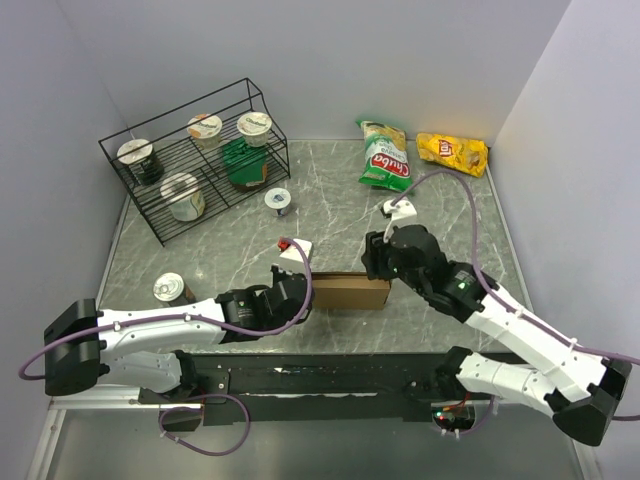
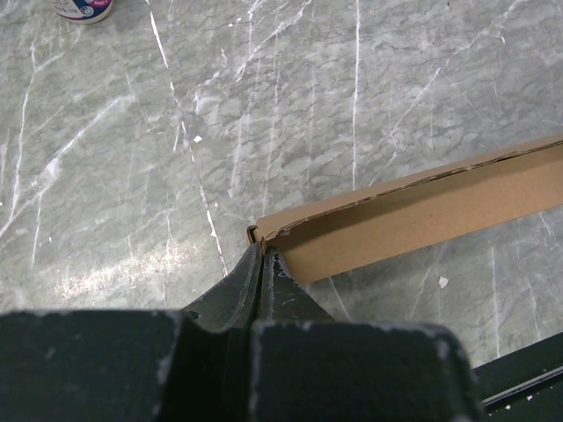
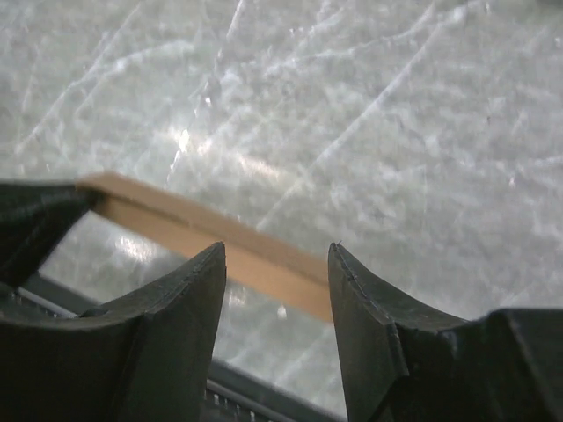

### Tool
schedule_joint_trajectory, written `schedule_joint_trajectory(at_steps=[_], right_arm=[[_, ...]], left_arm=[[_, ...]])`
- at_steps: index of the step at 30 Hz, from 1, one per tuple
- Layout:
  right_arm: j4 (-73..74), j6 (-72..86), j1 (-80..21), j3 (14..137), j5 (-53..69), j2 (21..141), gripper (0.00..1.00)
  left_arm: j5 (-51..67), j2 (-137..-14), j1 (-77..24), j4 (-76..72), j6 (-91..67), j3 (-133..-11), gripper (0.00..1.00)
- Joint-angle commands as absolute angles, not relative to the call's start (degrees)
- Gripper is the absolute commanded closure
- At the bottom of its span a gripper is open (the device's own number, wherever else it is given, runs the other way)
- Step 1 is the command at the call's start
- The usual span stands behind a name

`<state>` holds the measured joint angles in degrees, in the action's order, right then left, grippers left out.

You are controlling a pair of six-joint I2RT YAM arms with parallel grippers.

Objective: Fold the paper box

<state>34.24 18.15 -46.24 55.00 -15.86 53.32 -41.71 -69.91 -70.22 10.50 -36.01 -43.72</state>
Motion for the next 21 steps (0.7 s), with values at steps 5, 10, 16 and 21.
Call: schedule_joint_trajectory(at_steps=[5, 10, 16, 21], right_arm=[[21.1, 20.5, -51.7, 44.8, -26.7, 50.2, 0.45], [25.3, 28.6, -56.1, 41.8, -33.2, 49.1, 0.45], [31.5, 37.3, -58.9, 38.8, -36.4, 47.7, 0.44], [31.9, 40.9, -58.8, 35.9, -35.4, 45.2, 0.44]], left_arm=[[-32.7, -73.7, -71.4, 19.5, -36.5, -41.9, 0.99], [-32.6, -74.3, -71.4, 19.4, -36.6, -42.2, 0.99], [-32.6, -74.2, -71.5, 19.8, -37.0, -42.1, 0.99], [-32.7, -74.2, -71.4, 19.9, -37.7, -42.1, 0.99]])
